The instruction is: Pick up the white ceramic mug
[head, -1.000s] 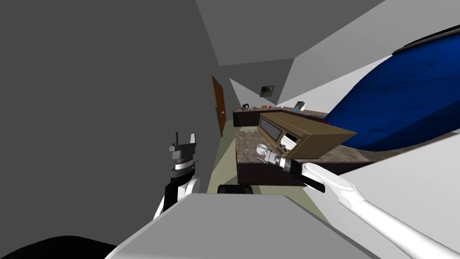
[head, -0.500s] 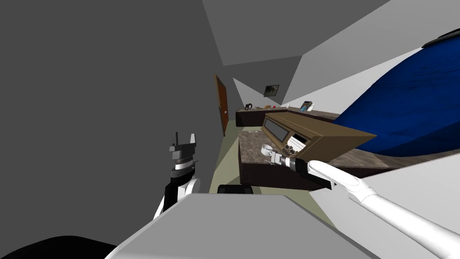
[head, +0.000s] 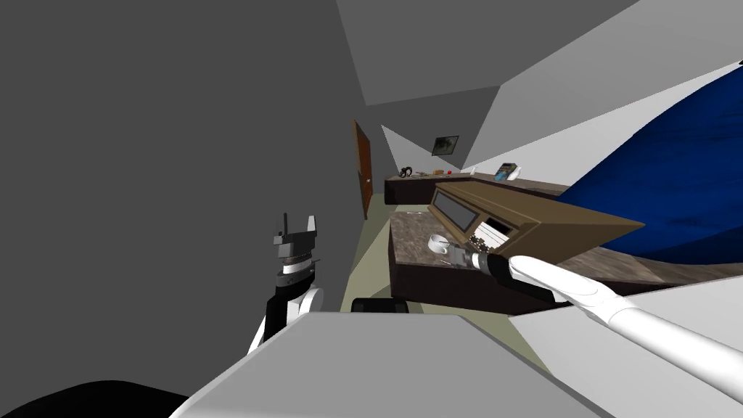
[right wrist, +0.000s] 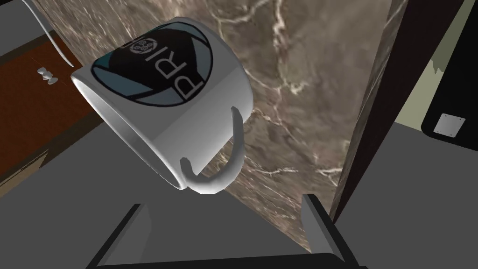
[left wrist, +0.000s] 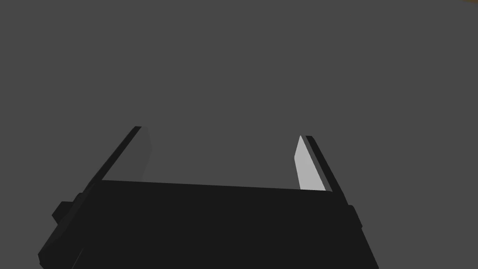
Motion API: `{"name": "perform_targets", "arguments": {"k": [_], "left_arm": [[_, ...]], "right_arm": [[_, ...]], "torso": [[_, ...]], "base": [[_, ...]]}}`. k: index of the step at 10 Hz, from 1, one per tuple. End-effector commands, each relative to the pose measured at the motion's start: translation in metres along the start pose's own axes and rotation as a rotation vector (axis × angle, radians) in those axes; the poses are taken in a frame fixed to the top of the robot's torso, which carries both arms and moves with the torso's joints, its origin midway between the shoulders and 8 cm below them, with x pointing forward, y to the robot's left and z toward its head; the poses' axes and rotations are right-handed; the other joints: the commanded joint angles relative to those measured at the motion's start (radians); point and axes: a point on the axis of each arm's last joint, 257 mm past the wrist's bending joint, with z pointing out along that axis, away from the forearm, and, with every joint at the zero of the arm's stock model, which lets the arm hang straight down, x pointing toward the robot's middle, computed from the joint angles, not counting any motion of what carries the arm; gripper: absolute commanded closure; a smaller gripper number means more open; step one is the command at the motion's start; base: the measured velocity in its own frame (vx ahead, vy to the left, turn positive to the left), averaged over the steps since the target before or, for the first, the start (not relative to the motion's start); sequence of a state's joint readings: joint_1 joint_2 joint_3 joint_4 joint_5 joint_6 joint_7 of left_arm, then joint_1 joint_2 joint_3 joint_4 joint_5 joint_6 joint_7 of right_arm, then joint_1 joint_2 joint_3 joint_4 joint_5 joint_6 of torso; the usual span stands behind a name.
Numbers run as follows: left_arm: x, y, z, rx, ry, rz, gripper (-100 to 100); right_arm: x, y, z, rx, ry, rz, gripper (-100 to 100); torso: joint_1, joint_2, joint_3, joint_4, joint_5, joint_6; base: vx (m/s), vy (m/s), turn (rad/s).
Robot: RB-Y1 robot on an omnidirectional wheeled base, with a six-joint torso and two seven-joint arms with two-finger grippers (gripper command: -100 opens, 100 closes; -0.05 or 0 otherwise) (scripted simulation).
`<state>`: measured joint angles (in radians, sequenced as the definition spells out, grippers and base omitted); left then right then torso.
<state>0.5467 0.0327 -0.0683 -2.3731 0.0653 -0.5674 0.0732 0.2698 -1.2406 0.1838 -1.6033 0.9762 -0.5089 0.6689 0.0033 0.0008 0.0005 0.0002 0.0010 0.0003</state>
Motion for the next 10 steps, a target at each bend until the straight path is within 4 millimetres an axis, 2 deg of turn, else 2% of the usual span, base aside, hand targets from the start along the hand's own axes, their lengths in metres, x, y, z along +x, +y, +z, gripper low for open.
{"name": "perform_targets", "arguments": {"k": [1,4,5,6,7,10], "left_arm": [[0.0,0.0,0.0,0.0,0.0,0.0,0],[0.0,0.0,0.0,0.0,0.0,0.0,0],[0.0,0.0,0.0,0.0,0.0,0.0,0],[0.0,0.0,0.0,0.0,0.0,0.0,0],[0.0,0.0,0.0,0.0,0.0,0.0,0],[0.0,0.0,0.0,0.0,0.0,0.0,0]], "right_arm": [[0.025,-0.004,-0.01,-0.015,0.065,-0.055,-100],[0.058,-0.004,-0.024,-0.048,0.151,-0.125,-100],[0.051,-0.005,-0.02,-0.039,0.132,-0.11,-100],[0.052,-0.005,-0.02,-0.04,0.135,-0.113,0],[0.066,-0.007,-0.022,-0.027,0.162,-0.086,-100],[0.086,-0.009,-0.026,-0.007,0.203,-0.047,-100]], "torso": [[0.0,0.0,0.0,0.0,0.0,0.0],[-0.001,0.0,0.0,0.0,0.0,0.0],[-0.001,-0.001,-0.001,0.0,0.0,0.0],[-0.002,-0.001,0.0,0.0,-0.001,0.0],[-0.003,0.0,0.0,0.0,-0.001,0.0],[-0.005,0.006,0.003,0.001,-0.001,0.0]], "base": [[-0.004,0.043,0.064],[0.011,0.039,0.062],[0.011,0.014,0.011],[0.0,0.0,0.0],[-0.073,-0.005,0.298],[-0.094,-0.011,0.225]]}}
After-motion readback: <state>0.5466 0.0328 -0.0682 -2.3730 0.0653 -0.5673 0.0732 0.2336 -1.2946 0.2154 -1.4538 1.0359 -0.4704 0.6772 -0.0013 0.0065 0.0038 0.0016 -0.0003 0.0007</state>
